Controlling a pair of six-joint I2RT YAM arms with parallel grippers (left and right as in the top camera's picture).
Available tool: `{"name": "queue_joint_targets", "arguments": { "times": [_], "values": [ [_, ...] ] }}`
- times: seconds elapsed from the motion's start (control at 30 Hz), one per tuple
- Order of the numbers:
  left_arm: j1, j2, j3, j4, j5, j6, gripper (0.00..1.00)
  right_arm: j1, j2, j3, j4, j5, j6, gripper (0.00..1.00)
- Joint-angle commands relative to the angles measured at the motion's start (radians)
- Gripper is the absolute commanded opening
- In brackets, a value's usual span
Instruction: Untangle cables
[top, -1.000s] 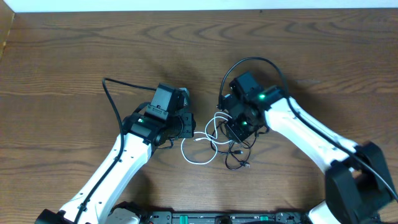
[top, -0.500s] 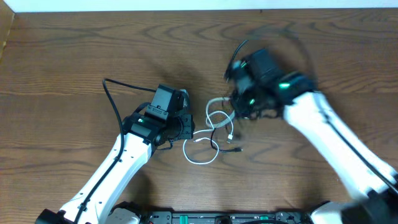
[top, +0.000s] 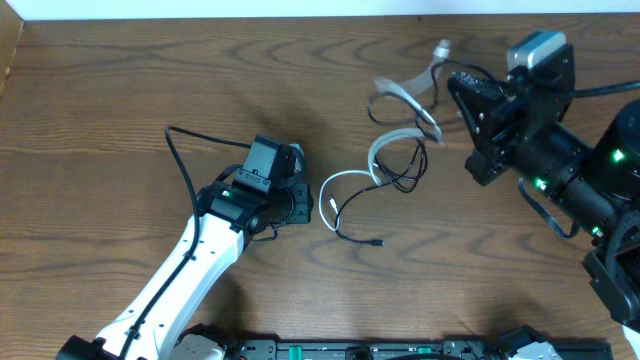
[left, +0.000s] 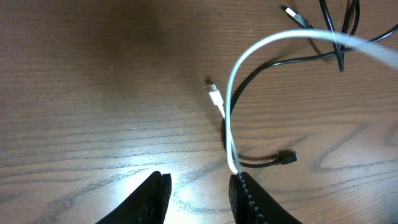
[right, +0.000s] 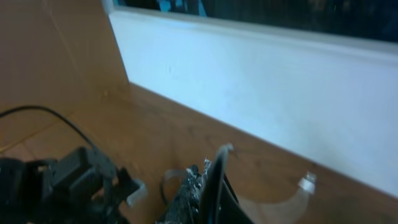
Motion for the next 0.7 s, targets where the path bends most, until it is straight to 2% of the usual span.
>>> {"name": "queue_joint_targets", "arguments": {
  "times": [0.0,0.1,0.3,0.37,0.67],
  "values": [
    [-0.001,0.005,0.016,-0.003,-0.002,-0.013,0.36,-0.006,0.053,-0.008,-0.04,-0.003,0.011,0.01],
    [0.0,0.005,0.016,0.042,0.146,-0.006,0.36,-0.006,0.088,-0.008,-0.066,-0.042,0.011,0.01],
    [-0.001,0.005,0.016,0.274,0.664,0.108,0.37,-0.006,0.148,-0.008,-0.063,-0.108,0.014,0.01],
    [-0.001,0.005,0.016,0.345,0.757,0.108,0.37,-0.006,0.156,-0.008,-0.063,-0.108,0.018,0.01],
    [-0.001,0.005,0.016,0.511,0.784,0.099,0.37,-0.006,0.158,-0.008,-0.066,-0.108,0.034,0.01]
  ]
}}
